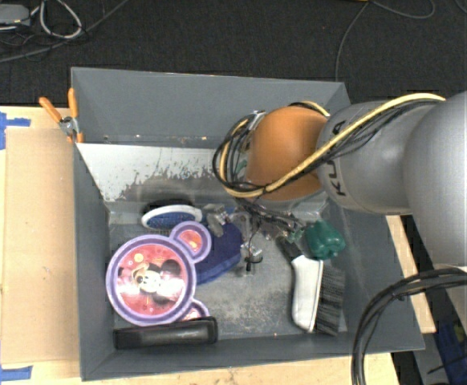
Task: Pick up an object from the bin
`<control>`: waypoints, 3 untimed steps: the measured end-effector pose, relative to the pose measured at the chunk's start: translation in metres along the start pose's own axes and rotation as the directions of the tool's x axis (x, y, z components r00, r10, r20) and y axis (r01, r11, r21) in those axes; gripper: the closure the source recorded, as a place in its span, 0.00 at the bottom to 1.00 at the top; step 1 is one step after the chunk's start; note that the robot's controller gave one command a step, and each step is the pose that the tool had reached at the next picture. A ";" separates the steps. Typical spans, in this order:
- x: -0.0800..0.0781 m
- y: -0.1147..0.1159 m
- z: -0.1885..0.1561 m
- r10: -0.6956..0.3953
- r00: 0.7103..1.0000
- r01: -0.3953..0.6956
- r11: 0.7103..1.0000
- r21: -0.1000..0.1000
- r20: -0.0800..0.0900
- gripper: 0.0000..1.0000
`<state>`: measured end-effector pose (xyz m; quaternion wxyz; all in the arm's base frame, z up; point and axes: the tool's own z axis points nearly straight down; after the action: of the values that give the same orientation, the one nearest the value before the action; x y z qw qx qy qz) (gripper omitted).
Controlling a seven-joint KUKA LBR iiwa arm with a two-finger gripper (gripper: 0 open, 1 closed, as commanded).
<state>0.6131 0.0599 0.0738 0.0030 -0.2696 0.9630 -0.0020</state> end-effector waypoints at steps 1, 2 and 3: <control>-0.009 0.025 0.001 -0.255 0.967 0.255 0.967 0.004 0.005 0.00; 0.003 0.025 -0.068 -0.211 0.978 0.211 0.978 -0.004 -0.002 0.00; -0.009 0.034 -0.046 -0.249 0.968 0.249 0.968 0.005 0.008 0.00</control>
Offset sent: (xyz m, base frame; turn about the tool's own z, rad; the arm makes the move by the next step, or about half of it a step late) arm -0.0203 0.0042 0.1435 -0.0165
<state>0.6026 0.0935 0.1199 0.0074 -0.3885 0.9214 -0.0032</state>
